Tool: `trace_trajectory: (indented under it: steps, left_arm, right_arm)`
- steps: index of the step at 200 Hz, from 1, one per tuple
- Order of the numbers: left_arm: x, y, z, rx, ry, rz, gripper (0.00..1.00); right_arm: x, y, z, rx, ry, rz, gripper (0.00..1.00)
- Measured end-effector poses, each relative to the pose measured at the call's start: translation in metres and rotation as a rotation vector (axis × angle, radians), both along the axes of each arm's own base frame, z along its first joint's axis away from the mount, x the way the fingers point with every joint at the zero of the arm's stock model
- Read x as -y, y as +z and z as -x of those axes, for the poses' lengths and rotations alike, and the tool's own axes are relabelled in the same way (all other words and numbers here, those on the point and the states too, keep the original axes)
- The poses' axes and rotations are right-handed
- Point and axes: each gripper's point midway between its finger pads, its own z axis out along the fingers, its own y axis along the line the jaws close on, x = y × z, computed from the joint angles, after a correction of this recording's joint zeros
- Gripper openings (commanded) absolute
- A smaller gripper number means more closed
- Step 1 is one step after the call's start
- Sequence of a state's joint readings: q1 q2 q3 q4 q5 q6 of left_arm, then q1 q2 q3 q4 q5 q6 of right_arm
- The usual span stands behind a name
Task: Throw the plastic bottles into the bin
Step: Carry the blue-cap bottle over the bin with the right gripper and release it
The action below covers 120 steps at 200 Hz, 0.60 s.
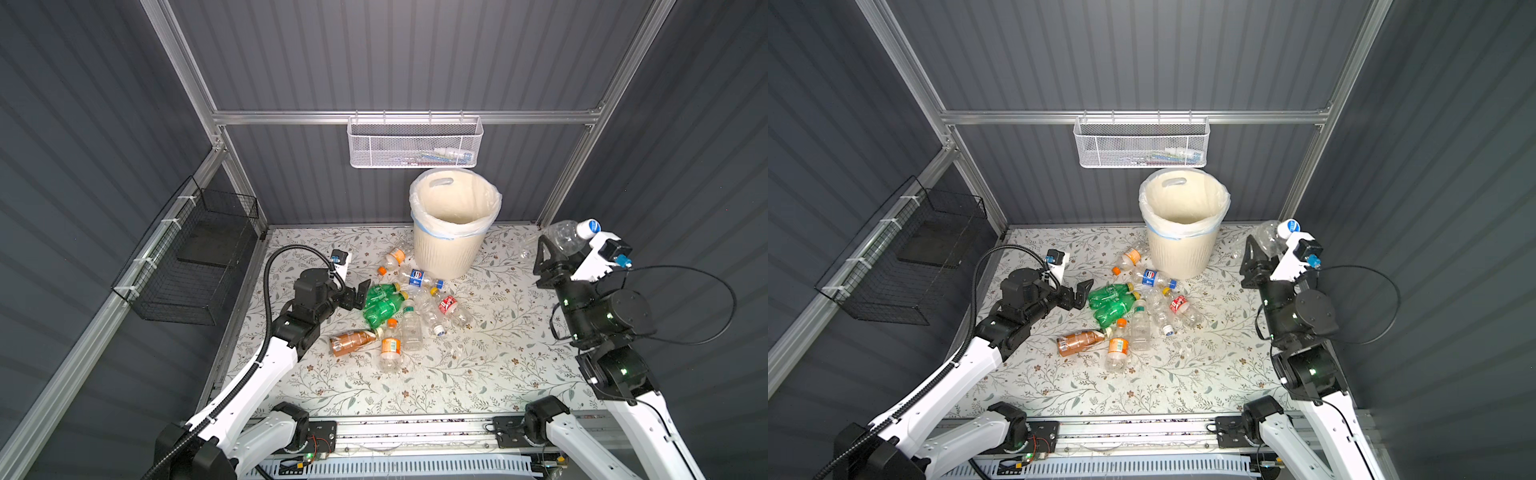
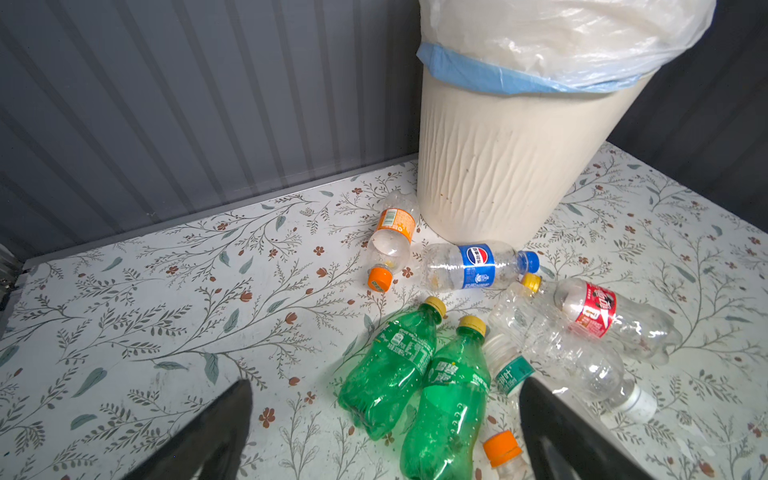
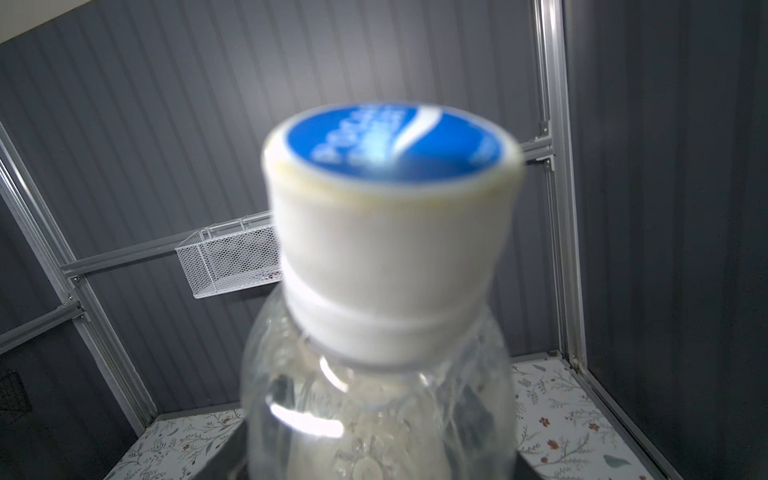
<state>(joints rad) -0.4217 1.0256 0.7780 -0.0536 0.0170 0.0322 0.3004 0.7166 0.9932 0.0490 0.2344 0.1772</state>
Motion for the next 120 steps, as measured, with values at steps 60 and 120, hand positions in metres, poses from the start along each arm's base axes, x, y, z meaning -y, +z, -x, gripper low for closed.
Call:
trace_trajectory:
  steps: [60, 120]
  left_arm:
    - [0.010, -0.027, 0.000, -0.106, -0.112, -0.154, 1.00]
    - [-0.006, -0.057, 0.031, -0.223, -0.182, -0.329, 1.00]
  right_arm:
    - [-0.083, 0.072, -0.179, -0.129, 0.163, 0.059, 0.99]
    - [-0.051, -0.041, -0.198, -0.464, 0.076, 0.043, 0.99]
